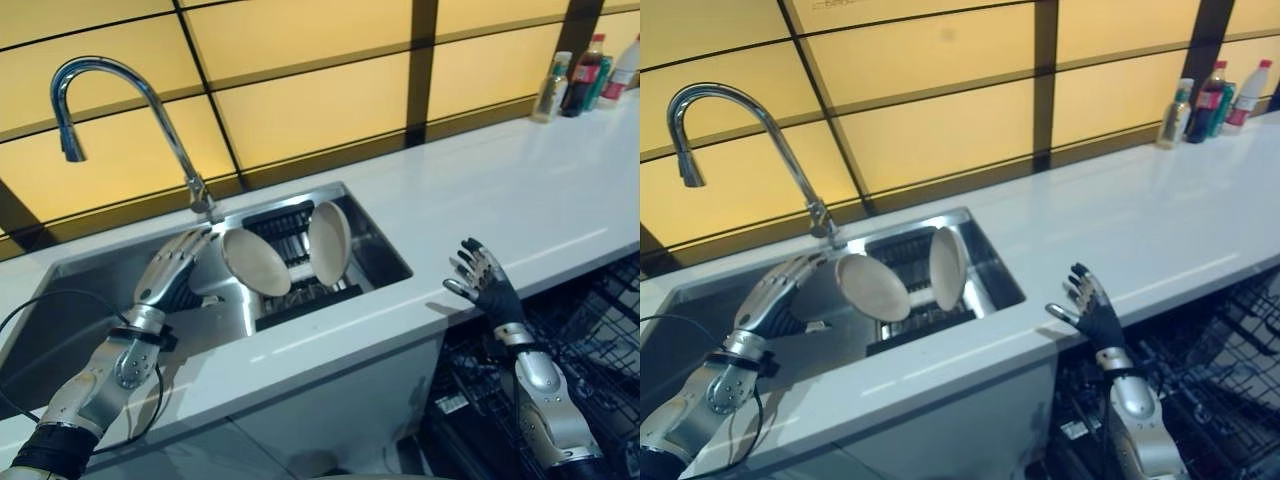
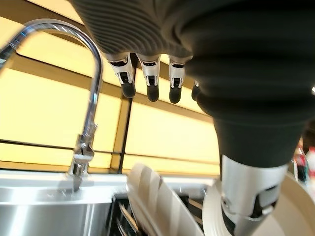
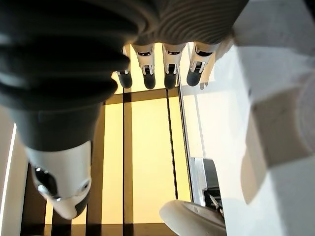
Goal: Pick up plates and place into dishwasher.
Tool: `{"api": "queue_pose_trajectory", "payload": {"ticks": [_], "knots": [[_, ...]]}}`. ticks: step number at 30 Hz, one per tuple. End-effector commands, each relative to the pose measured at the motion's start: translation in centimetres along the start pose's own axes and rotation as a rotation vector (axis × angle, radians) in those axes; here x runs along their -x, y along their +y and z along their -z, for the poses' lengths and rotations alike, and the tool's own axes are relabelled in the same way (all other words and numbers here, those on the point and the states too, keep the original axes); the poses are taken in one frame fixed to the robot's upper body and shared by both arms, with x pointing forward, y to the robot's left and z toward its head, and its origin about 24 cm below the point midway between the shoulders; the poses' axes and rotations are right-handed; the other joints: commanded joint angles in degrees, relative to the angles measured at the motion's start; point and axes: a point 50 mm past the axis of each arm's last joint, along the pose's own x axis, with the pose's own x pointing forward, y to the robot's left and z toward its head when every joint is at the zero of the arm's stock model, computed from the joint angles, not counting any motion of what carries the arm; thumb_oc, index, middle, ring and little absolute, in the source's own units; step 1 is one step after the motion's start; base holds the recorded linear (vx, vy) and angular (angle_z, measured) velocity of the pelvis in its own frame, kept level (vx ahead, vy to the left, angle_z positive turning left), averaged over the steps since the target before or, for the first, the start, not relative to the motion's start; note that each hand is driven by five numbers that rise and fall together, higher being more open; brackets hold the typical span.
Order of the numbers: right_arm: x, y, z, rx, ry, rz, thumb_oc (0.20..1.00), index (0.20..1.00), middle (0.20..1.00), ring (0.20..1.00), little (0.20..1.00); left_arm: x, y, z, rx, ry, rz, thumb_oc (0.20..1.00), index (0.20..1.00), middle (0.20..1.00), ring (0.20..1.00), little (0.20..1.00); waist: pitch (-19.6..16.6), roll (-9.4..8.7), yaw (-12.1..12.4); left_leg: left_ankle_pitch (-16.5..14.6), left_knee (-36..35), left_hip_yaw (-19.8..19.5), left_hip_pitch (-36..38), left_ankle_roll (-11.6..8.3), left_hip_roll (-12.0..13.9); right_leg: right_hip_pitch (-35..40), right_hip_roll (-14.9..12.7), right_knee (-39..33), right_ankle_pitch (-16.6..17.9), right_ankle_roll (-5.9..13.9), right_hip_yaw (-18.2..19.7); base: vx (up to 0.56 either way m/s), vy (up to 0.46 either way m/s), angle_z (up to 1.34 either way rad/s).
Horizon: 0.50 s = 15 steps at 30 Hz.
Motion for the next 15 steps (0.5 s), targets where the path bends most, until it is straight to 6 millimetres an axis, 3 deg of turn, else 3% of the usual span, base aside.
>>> {"api": "queue_pose_trajectory", "payload": {"ticks": [1,10,15], "knots": [[0.5,-0.1,1.3,-0.022,0.07,-0.003,1.0,1.0,1.0,1.0,1.0,-2.8,4.4,1.5,-0.203,-0.022,-0.145,1.0,1.0,1.0,1.0,1.0,1.1,-3.11,-1.8,-3.2,0.0,-0.6,-2.5,0.4,-1.6,-3.3,-2.8,0.7,-1.3,4.5,1.7,0.04,0.083,-0.11],[-0.5,-1.1,0.4,0.048,0.055,-0.025,1.0,1.0,1.0,1.0,1.0,-3.5,2.5,1.6,-0.323,-0.002,-0.123,1.0,1.0,1.0,1.0,1.0,4.2,-1.59,-3.4,-2.2,0.7,0.0,-4.9,0.34,-2.1,-6.6,-3.6,2.6,-1.2,4.99,3.4,0.01,0.111,-0.08],[-1.6,-1.4,-0.8,0.07,0.012,-0.019,1.0,1.0,1.0,1.0,1.0,-4.7,2.9,1.4,-0.411,-0.002,-0.176,1.0,1.0,1.0,1.0,1.0,7.4,-1.94,-3.5,-1.7,2.1,-0.2,-8.0,0.27,-1.9,-9.6,-3.8,4.1,-0.9,5.11,4.3,-0.06,0.064,-0.09]]}}
